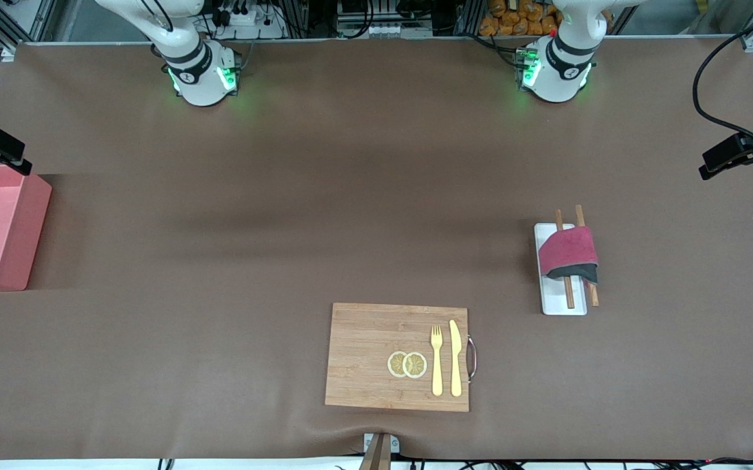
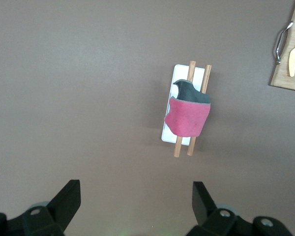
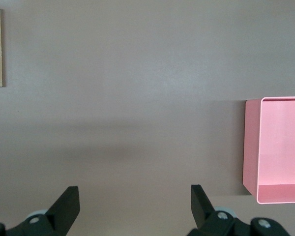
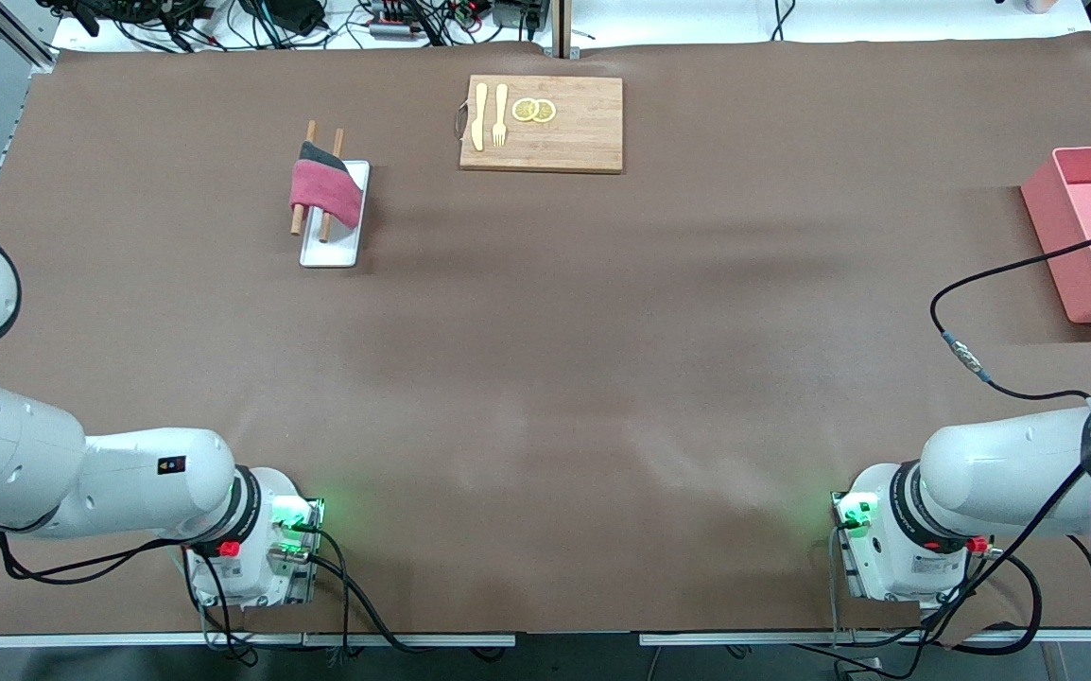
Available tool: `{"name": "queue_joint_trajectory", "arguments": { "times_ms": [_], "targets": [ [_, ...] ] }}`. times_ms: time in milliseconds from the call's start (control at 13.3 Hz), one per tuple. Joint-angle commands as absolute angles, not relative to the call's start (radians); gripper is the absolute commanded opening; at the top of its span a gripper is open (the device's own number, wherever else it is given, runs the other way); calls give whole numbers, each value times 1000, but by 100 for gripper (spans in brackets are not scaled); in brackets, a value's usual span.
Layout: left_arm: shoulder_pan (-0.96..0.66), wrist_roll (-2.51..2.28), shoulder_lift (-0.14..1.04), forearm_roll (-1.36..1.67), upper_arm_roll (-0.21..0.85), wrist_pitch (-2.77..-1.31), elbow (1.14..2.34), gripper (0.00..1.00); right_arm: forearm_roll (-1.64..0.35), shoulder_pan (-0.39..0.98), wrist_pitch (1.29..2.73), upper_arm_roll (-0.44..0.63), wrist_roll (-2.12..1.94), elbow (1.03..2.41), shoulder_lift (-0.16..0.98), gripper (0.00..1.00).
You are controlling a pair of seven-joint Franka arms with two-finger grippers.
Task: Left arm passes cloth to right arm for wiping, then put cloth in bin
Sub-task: 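Move the left gripper toward the pink cloth on the white holder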
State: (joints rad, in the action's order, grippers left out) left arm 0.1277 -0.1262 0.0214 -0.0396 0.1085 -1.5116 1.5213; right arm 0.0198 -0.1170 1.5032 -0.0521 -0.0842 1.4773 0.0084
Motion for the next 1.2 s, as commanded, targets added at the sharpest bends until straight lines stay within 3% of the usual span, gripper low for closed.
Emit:
{"name": "queue_joint_trajectory", "arguments": {
  "times_ms": [0, 750, 1125],
  "targets": [
    [130, -144, 46, -28, 107, -1503, 1516, 100, 0, -130, 1503, -54, -95, 1491, -3, 100],
    [127, -135, 96, 8, 118, -1660, 1672, 100, -107, -147, 1508, -52, -86, 1557, 93, 100],
    [136, -135, 117, 9, 121, -1914, 1900, 100, -277, -179, 1503, -52, -81, 1623, 117, 100]
  ]
}}
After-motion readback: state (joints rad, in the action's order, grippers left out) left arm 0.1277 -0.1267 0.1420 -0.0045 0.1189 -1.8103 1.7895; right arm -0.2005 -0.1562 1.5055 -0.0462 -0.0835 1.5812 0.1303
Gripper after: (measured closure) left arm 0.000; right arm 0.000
